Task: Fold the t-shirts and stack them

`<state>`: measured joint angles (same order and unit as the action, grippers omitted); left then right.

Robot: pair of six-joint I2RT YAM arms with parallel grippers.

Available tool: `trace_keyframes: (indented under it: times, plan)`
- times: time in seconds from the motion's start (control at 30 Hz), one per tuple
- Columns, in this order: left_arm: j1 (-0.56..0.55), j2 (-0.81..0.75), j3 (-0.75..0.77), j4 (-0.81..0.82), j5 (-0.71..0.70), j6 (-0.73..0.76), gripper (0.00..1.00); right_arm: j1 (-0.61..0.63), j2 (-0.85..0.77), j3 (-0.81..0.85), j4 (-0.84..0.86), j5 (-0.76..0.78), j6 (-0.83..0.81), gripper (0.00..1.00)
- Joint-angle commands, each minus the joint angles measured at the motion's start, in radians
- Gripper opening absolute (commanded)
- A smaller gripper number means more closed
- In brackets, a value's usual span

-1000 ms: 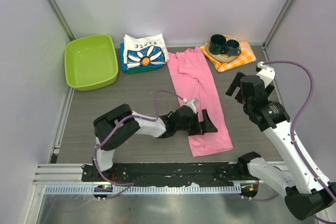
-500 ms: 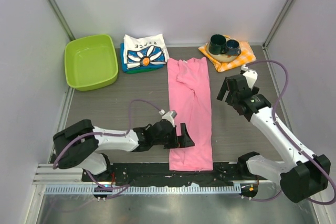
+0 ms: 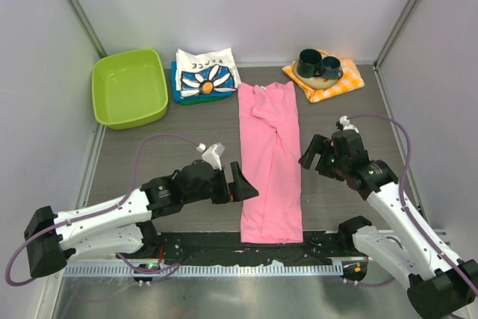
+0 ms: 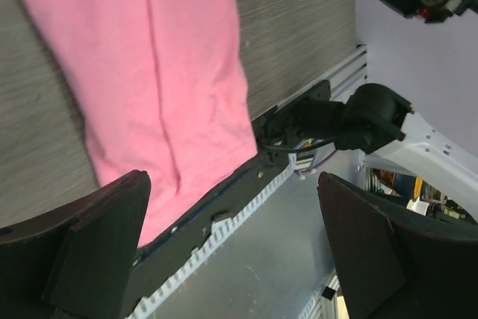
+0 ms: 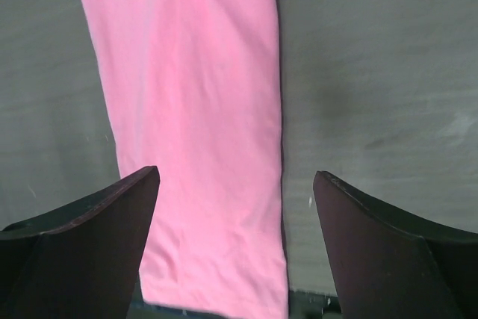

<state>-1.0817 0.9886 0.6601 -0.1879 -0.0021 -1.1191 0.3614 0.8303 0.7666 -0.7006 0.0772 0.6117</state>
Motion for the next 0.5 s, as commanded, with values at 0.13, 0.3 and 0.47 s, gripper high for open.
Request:
trace_keyframes:
  times: [0.13, 0.3, 0.47]
  plan:
    - [-0.007, -0.111, -0.255, -0.114, 0.099, -0.159, 1.00, 0.045, -0.140, -0.188, -0.175, -0.274, 0.134, 0.85]
    - [-0.012, -0.048, -0.315, 0.007, 0.146, -0.174, 1.00, 0.053, -0.214, -0.260, -0.234, -0.303, 0.172, 0.79]
    - [-0.027, 0.125, -0.317, 0.172, 0.203, -0.185, 1.00, 0.063, -0.224, -0.332, -0.247, -0.350, 0.189, 0.67]
